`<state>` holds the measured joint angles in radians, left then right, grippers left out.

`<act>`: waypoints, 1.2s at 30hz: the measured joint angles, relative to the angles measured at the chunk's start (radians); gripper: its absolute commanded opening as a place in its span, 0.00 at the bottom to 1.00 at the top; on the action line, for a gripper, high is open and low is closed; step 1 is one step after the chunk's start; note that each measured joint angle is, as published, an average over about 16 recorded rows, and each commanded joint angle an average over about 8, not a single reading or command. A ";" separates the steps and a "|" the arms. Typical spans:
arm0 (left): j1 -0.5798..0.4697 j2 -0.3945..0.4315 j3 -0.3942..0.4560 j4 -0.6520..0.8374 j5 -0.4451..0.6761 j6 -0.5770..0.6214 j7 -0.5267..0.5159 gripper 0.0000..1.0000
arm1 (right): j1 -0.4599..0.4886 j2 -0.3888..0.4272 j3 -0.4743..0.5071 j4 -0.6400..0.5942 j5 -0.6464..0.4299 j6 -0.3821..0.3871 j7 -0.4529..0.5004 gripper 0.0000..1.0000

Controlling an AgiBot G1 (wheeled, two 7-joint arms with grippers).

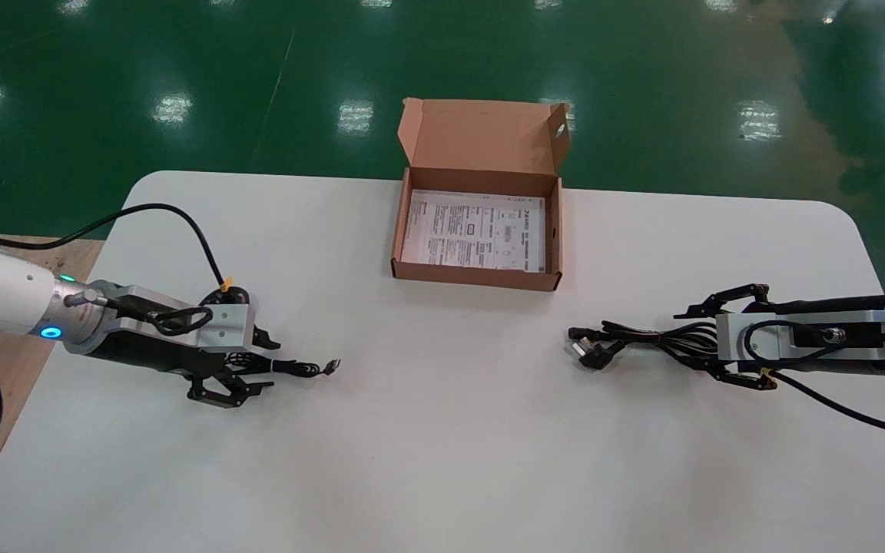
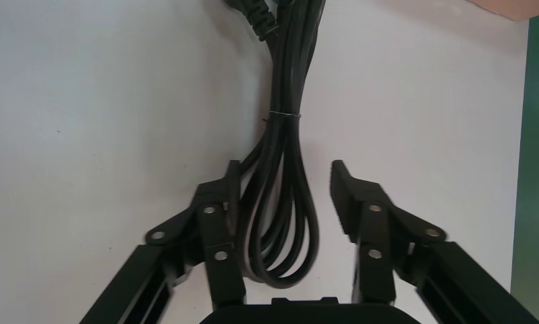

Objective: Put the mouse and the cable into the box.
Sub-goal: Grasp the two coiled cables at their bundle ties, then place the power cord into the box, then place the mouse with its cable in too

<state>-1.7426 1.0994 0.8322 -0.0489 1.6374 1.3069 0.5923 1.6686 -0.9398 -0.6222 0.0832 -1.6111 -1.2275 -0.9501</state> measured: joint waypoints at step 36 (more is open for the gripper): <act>-0.199 -0.114 -0.095 -0.104 -0.135 0.182 -0.100 0.00 | 0.110 -0.037 0.035 0.039 0.050 -0.028 0.095 0.00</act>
<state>-1.9418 0.9856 0.7370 -0.1528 1.5024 1.4888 0.4921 1.7789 -0.9770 -0.5870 0.1218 -1.5611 -1.2554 -0.8555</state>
